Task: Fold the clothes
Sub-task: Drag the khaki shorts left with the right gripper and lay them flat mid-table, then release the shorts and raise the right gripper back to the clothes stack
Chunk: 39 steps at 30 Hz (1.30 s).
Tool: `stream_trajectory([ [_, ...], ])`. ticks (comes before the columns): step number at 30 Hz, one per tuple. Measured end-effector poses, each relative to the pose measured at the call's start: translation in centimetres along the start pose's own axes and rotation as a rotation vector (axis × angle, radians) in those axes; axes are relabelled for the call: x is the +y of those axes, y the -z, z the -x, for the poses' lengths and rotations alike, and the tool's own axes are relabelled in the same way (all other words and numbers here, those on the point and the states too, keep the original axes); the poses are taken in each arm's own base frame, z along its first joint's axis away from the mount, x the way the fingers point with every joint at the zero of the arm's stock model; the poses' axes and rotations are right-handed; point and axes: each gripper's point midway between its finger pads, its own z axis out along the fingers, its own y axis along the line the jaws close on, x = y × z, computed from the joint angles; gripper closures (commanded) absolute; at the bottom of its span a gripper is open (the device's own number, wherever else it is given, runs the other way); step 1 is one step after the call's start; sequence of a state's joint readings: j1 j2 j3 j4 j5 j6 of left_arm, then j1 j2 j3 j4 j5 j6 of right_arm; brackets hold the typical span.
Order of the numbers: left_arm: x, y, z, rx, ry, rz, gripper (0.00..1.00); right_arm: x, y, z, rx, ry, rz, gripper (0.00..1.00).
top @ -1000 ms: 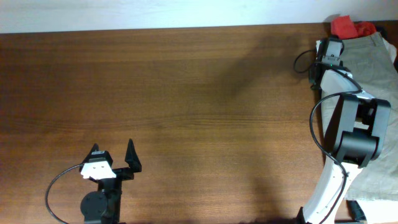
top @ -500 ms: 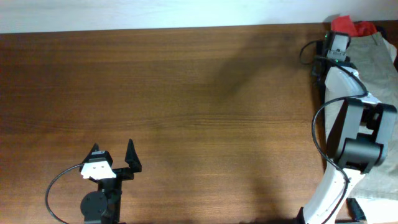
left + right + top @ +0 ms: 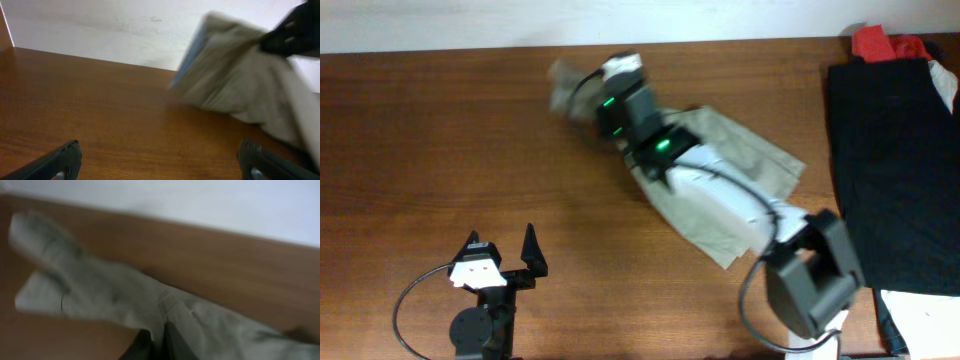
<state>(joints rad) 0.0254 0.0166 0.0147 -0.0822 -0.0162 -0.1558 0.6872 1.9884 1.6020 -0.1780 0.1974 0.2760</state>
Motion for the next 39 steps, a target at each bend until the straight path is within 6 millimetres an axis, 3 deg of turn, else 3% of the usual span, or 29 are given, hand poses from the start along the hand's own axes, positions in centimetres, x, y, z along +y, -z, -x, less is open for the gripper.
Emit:
stream_trajectory([
  [1,0.0,0.0,0.0,0.000,0.000,0.000,0.01,2.4,-0.2,-1.0,0.008,0.006,0.040,0.29],
  [3,0.0,0.0,0.0,0.000,0.000,0.000,0.01,6.8,0.5,-1.7,-0.010,0.013,0.107,0.22],
  [4,0.0,0.0,0.0,0.000,0.000,0.000,0.01,7.6,0.8,-1.6,-0.024,0.016,0.106,0.02],
  [6,0.0,0.0,0.0,0.000,0.000,0.000,0.01,5.6,0.7,-0.9,-0.042,-0.008,0.037,0.01],
  [7,0.0,0.0,0.0,0.000,0.000,0.000,0.01,3.7,0.7,-0.7,-0.027,-0.014,-0.006,0.01],
  [8,0.0,0.0,0.0,0.000,0.000,0.000,0.01,0.3,1.2,0.7,-0.035,-0.043,-0.067,0.01],
  [9,0.0,0.0,0.0,0.000,0.000,0.000,0.01,-4.5,2.7,0.8,0.030,-0.063,-0.161,0.01],
  [10,0.0,0.0,0.0,0.000,0.000,0.000,0.01,-7.9,4.1,1.8,0.031,-0.090,-0.222,0.01],
  [11,0.0,0.0,0.0,0.000,0.000,0.000,0.01,-11.5,5.7,1.5,0.093,-0.109,-0.294,0.01],
  [14,0.0,0.0,0.0,-0.001,0.000,0.000,0.01,-20.6,11.3,-5.1,0.439,-0.159,-0.496,0.01],
  [16,0.0,0.0,0.0,0.000,0.000,0.000,0.01,-25.0,14.4,-9.1,0.601,-0.279,-0.612,0.01],
  [17,0.0,0.0,0.0,0.000,0.000,0.000,0.01,-26.9,15.2,-9.9,0.612,-0.352,-0.655,0.01],
  [18,0.0,0.0,0.0,0.000,0.000,0.000,0.01,-29.1,16.0,-11.3,0.636,-0.462,-0.674,0.06],
  [20,0.0,0.0,0.0,0.000,0.000,0.000,0.01,-31.6,16.2,-13.2,0.654,-0.578,-0.671,0.22],
  [22,0.0,0.0,0.0,0.000,0.000,0.000,0.01,-33.7,15.1,-14.8,0.636,-0.643,-0.652,0.27],
  [23,0.0,0.0,0.0,0.000,0.000,0.000,0.01,-34.1,14.3,-15.4,0.625,-0.652,-0.639,0.34],
  [26,0.0,0.0,0.0,0.001,0.000,0.000,0.01,-34.4,12.0,-17.1,0.629,-0.638,-0.601,0.36],
  [28,0.0,0.0,0.0,0.000,0.000,0.000,0.01,-34.7,10.8,-18.6,0.654,-0.633,-0.600,0.46],
  [31,0.0,0.0,0.0,0.000,0.000,0.000,0.01,-34.9,9.7,-21.0,0.715,-0.635,-0.604,0.46],
  [33,0.0,0.0,0.0,0.000,0.000,0.000,0.01,-34.9,9.5,-21.6,0.730,-0.636,-0.605,0.47],
  [37,0.0,0.0,0.0,0.000,0.000,0.000,0.01,-35.1,9.1,-21.5,0.718,-0.628,-0.603,0.75],
  [38,0.0,0.0,0.0,0.000,0.000,0.000,0.01,-35.2,9.0,-21.5,0.714,-0.635,-0.605,0.77],
  [39,0.0,0.0,0.0,0.000,0.000,0.000,0.01,-35.2,9.0,-21.6,0.716,-0.634,-0.606,0.85],
])
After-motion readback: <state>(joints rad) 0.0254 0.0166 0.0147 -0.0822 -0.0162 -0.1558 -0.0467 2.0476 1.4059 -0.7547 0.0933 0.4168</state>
